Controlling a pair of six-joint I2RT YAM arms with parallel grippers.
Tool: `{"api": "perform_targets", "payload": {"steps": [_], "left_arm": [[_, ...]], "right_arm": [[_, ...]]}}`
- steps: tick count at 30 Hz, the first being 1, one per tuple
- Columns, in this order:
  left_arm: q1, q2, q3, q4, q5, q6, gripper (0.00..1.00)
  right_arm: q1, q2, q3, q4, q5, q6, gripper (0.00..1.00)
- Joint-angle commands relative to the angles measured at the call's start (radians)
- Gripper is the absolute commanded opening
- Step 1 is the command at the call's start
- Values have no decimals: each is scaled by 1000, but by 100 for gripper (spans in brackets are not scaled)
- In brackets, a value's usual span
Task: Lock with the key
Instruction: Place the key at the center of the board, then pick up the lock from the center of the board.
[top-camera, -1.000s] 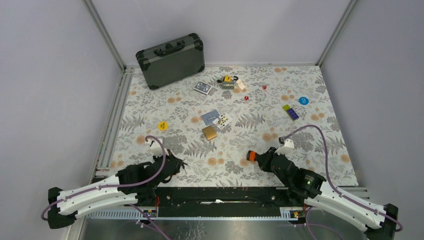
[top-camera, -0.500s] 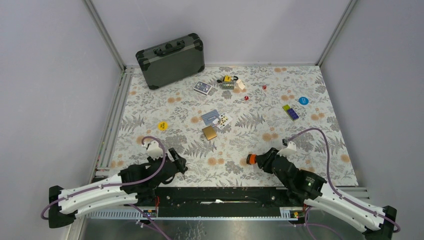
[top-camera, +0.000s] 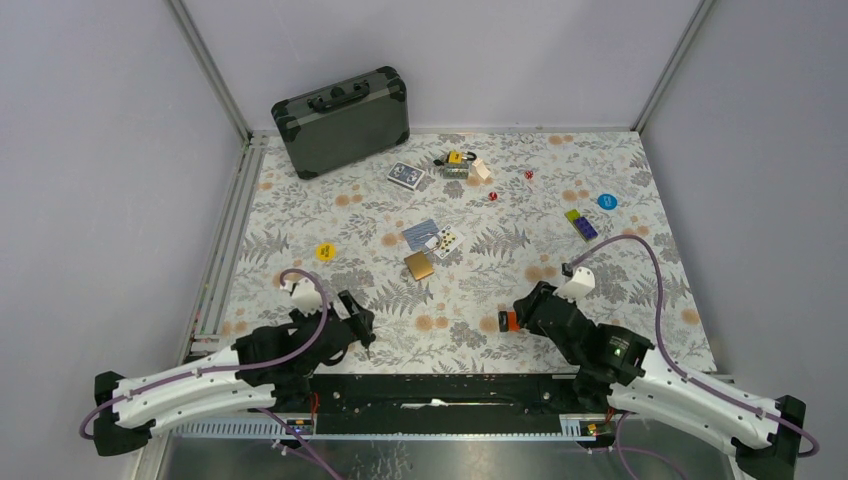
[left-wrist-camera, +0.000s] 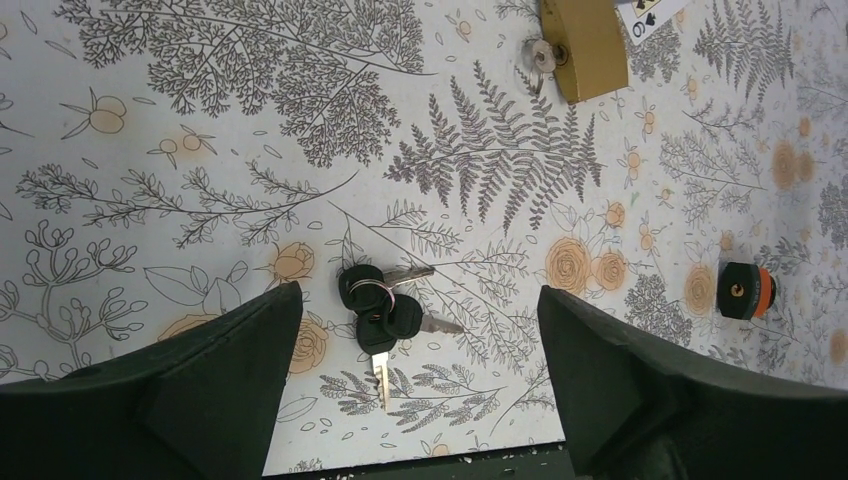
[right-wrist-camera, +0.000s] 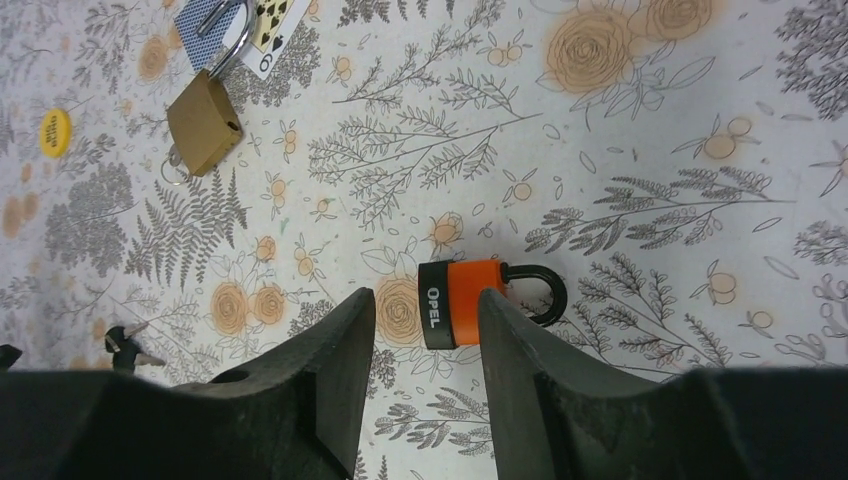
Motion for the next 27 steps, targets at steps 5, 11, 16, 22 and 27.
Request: {"api": "perform_targets", "payload": {"steps": [5, 11, 16, 22, 27], "left_arm": [[4, 1, 125, 2, -37, 127, 99], [219, 21, 240, 61, 175, 427, 99], [563, 148, 347, 91, 530, 669, 99], [624, 287, 502, 36, 553, 861, 99], [624, 219, 429, 59, 468, 881, 99]], "right_arm": [[-2, 152, 150, 11, 114, -166, 55], [-102, 383, 257, 162, -78, -394, 65], [-348, 703, 469, 231, -423, -539, 75], [-427, 1032, 812, 236, -525, -605, 78], [-482, 1308, 1111, 208, -579, -597, 78]]}}
